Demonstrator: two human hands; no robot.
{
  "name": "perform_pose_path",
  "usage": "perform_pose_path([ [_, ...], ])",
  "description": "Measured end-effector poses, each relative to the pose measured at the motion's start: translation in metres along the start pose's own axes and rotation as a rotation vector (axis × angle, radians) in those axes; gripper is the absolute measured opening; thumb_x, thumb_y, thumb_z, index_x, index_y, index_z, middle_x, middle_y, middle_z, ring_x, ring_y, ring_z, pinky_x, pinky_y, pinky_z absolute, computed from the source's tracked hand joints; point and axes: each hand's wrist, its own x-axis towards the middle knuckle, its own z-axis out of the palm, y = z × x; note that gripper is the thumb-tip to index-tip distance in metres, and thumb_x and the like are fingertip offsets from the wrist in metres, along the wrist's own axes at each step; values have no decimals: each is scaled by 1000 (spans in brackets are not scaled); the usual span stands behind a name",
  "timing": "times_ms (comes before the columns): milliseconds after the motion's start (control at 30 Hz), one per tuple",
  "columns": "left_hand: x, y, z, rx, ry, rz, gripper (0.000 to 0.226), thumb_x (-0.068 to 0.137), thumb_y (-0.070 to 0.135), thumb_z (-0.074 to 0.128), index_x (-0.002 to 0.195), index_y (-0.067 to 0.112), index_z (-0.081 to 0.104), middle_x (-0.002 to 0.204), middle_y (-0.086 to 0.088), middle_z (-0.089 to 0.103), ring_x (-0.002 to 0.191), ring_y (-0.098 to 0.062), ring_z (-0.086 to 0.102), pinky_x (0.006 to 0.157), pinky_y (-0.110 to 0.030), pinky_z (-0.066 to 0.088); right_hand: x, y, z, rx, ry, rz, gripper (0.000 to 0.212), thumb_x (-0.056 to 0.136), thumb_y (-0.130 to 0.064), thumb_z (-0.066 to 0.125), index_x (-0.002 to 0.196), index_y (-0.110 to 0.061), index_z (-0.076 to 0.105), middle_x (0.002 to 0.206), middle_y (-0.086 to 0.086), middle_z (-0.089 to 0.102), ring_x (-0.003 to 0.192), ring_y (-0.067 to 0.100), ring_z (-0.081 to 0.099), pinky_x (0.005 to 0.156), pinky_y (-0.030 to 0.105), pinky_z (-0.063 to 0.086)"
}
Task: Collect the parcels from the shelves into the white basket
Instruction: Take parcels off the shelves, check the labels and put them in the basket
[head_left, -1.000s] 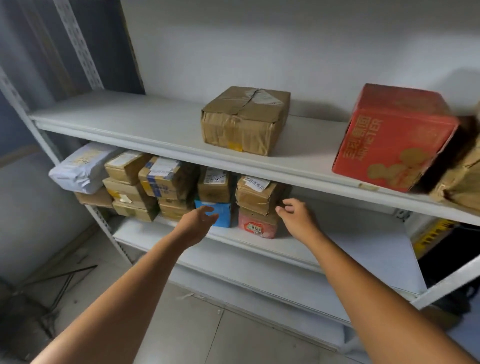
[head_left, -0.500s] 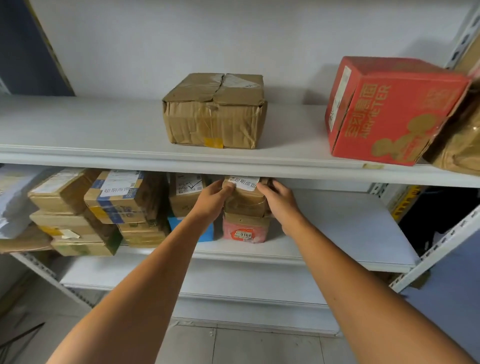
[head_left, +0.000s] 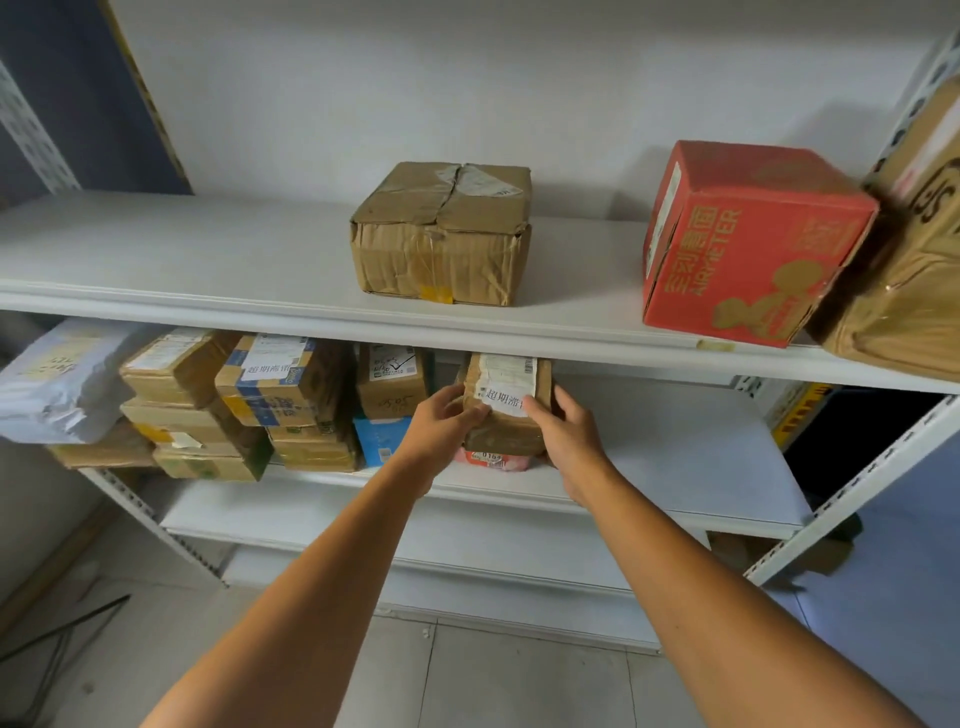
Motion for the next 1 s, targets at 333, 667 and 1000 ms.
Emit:
perform_pose_path([
  [333,-110,8,44,1,184,-47,34,89,29,65,121,28,56,102,10,68,89,-3,65,65,-17,50,-66,1,-39,-8,-209,-17,25,94,-28,60,118,-35,63,111,-6,70,101,15,66,84,36,58],
  [667,-220,12,-38,84,609,-121,44,95,31,57,136,18,50,124,-6,61,113,-19,55,85,-34,43,-118,0,53,19,-592,60,17,93,-26,62,98,-42,66,99,-9,73,87,11,71,76,37,60],
  [1000,-347,-42,-145,268,1096,-305,37,94,26,57,131,17,55,119,-7,64,106,-20,59,87,-31,48,-160,12,189,-127,-1011,34,28,94,-22,60,119,-34,63,112,-6,71,100,15,68,81,39,59],
])
